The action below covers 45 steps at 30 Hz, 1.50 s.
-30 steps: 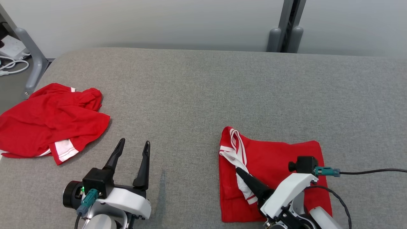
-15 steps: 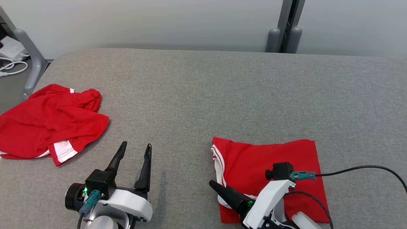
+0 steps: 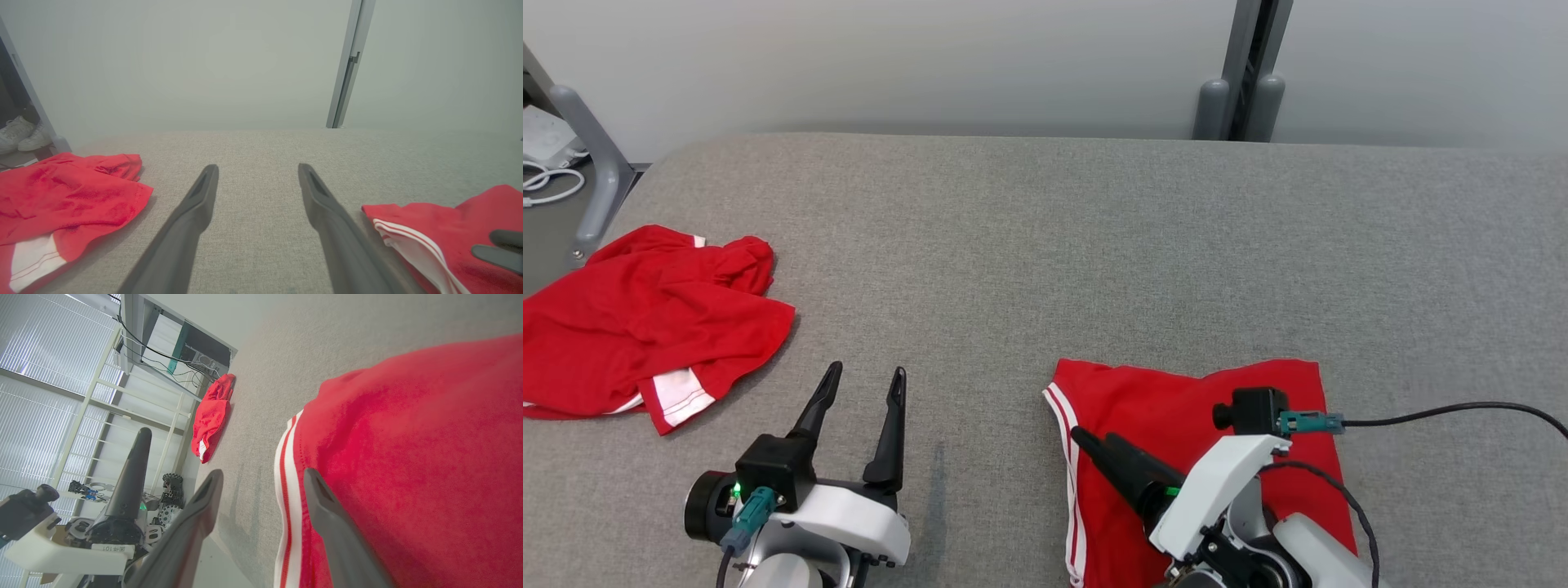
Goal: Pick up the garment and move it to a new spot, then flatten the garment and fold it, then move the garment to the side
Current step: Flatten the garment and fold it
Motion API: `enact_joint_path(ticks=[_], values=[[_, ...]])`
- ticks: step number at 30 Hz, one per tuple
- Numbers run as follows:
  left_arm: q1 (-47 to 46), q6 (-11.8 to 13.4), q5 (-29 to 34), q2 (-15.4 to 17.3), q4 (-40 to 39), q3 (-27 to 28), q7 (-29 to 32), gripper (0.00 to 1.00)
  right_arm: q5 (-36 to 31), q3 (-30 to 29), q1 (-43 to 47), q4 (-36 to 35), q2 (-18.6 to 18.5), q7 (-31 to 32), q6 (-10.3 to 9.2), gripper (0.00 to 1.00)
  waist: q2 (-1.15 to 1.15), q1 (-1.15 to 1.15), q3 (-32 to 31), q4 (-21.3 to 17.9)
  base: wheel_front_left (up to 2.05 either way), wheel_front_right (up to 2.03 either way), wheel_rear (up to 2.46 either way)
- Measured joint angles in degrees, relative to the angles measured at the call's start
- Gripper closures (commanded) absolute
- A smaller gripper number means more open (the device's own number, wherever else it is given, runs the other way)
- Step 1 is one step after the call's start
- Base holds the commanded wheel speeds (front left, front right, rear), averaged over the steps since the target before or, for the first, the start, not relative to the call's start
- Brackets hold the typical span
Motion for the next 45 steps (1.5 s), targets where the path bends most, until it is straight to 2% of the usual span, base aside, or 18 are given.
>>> enact_joint_path(ticks=[4,8,13,18,20,23,25,32,39,45], values=[[0.2,0.2,0.0,0.0,-0.2,0.2,0.0,0.00,-8.2,-2.1,-2.5,4.2,0.0,0.7,0.00,0.00,0.00,0.00,-0.1,-0.4,0.00,0.00,0.00],[0.2,0.2,0.0,0.0,-0.4,0.5,0.0,0.00,-18.4,-5.2,-4.9,4.1,0.0,1.6,0.00,0.00,0.00,0.00,-0.1,-0.8,0.00,0.00,0.00],[0.2,0.2,-0.4,0.0,-1.1,0.8,0.0,0.00,-35.9,-12.3,-6.4,-2.1,-2.9,1.8,0.01,0.00,0.00,0.00,-0.1,-1.6,0.00,0.00,0.00],[0.1,0.2,-1.7,0.0,-2.6,0.8,0.0,0.00,-47.9,-21.6,-4.5,-11.1,-6.9,1.7,0.01,0.00,0.00,0.00,-0.4,-2.6,0.00,0.00,0.00],[0.1,0.2,-2.2,0.0,-3.6,1.0,0.0,0.00,-51.5,-24.0,-3.2,-14.7,-9.2,-0.2,0.01,0.00,0.00,0.00,-0.5,-3.1,0.00,0.00,0.00],[0.0,0.2,-2.8,0.0,-5.6,1.5,0.0,0.00,-52.3,-28.5,-0.9,-18.6,-10.3,-5.4,0.01,0.00,0.00,0.00,-0.5,-3.9,0.00,0.00,0.00],[0.1,0.2,-3.3,0.1,-6.8,1.8,0.0,0.00,-56.3,-29.7,1.3,-19.6,-13.3,-9.3,0.03,0.00,0.00,0.00,-0.5,-4.4,0.00,0.00,0.00],[1.0,0.9,-3.6,0.0,-10.4,2.8,0.0,0.00,-59.8,-39.0,7.6,-19.0,-10.7,-21.9,0.02,0.00,0.00,0.00,-0.4,-6.4,0.00,0.00,0.00],[3.4,1.2,-5.5,-0.1,-13.3,2.9,0.0,0.00,-62.5,-42.6,12.0,-18.4,-5.3,-23.7,0.01,0.00,0.00,0.00,0.3,-7.9,0.00,0.00,0.00],[5.3,1.6,-5.6,0.0,-14.8,4.2,0.0,0.00,-63.1,-42.7,13.5,-20.5,-3.9,-23.8,0.01,0.00,0.00,0.00,0.5,-8.3,0.00,0.00,0.00]])
